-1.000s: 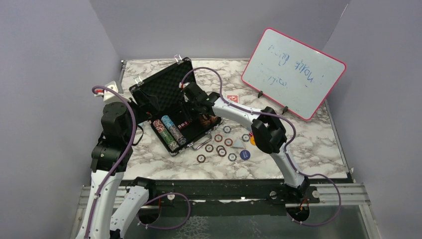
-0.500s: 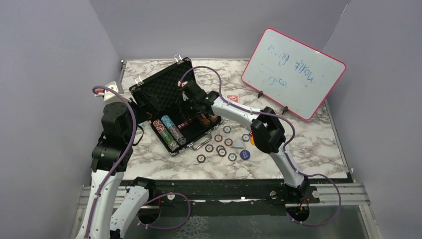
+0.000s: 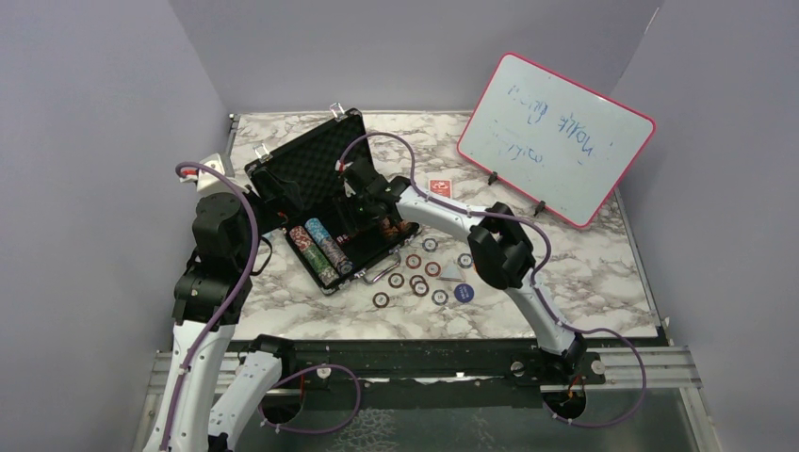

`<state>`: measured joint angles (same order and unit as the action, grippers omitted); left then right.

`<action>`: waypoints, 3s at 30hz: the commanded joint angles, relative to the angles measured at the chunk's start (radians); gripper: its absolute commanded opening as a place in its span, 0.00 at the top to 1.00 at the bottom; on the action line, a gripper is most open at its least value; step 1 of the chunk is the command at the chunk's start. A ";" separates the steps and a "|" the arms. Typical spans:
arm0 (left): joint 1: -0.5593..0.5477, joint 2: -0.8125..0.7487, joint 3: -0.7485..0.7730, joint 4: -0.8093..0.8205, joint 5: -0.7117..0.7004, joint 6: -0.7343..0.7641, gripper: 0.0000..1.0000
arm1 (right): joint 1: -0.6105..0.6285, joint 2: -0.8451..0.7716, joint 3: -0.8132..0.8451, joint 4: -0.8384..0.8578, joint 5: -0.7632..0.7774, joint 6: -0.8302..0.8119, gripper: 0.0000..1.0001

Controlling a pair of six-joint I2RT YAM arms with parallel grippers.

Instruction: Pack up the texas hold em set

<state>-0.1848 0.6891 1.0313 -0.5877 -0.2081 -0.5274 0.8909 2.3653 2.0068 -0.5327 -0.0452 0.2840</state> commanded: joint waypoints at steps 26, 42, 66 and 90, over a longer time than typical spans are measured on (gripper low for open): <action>-0.002 0.009 0.004 -0.001 0.008 0.013 0.01 | 0.005 -0.136 -0.002 -0.028 0.079 0.033 0.38; -0.002 -0.013 -0.057 0.046 -0.025 0.070 0.01 | -0.146 -0.738 -0.731 -0.059 0.559 0.372 0.57; -0.037 0.040 -0.033 0.115 -0.085 0.147 0.01 | -0.260 -0.667 -0.937 -0.134 0.582 0.720 0.60; -0.038 0.039 -0.050 0.115 -0.100 0.144 0.01 | -0.265 -0.636 -0.928 -0.155 0.511 0.721 0.74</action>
<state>-0.2184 0.7353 0.9737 -0.4961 -0.2821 -0.3950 0.6327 1.7168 1.0668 -0.6907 0.4496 1.0191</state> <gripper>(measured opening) 0.990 0.281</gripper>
